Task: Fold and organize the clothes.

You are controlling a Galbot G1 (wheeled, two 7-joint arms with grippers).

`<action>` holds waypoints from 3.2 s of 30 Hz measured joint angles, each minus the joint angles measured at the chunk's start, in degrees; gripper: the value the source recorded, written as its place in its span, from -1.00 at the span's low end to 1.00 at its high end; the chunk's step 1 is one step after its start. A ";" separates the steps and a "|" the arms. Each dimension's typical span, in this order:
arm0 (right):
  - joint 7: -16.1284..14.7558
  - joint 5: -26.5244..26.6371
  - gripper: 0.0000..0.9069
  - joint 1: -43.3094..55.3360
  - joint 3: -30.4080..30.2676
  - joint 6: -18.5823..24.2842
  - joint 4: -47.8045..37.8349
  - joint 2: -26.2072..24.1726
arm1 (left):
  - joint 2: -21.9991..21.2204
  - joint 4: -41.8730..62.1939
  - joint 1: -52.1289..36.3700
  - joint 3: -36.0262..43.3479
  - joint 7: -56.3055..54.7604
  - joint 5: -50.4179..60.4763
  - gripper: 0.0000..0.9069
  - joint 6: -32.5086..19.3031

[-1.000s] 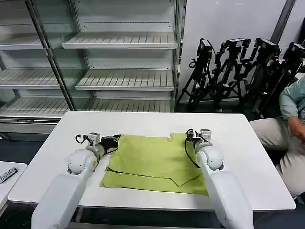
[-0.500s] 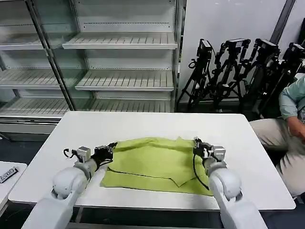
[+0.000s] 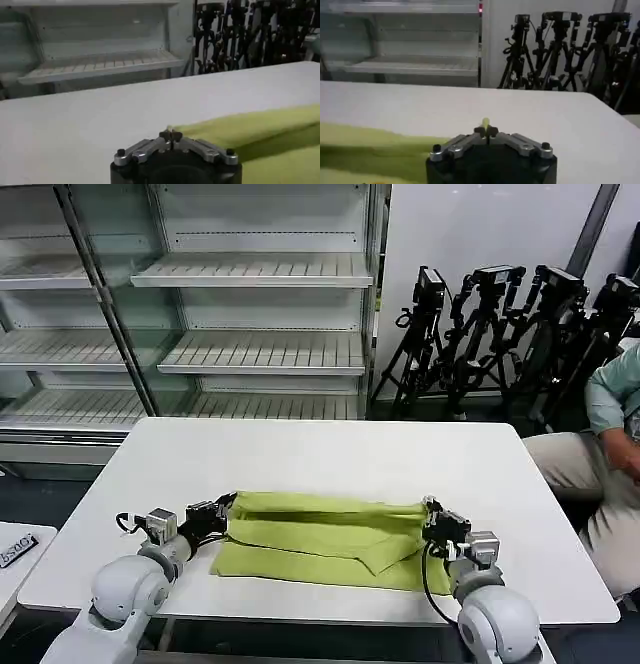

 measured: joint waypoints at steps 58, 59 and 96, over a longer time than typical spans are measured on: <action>-1.91 -6.20 1.00 -10.79 3.21 0.25 9.03 0.68 | 2.27 -6.65 6.18 3.67 -28.37 1.46 -1.00 1.02; -1.95 -6.21 1.00 -10.94 3.38 0.30 9.17 0.57 | 3.05 -6.68 6.36 2.20 -27.80 1.89 -0.98 1.02; -1.70 -6.68 1.00 -11.12 5.14 -0.30 9.59 0.79 | -9.60 -13.99 -2.23 24.17 -19.09 7.07 1.00 -1.59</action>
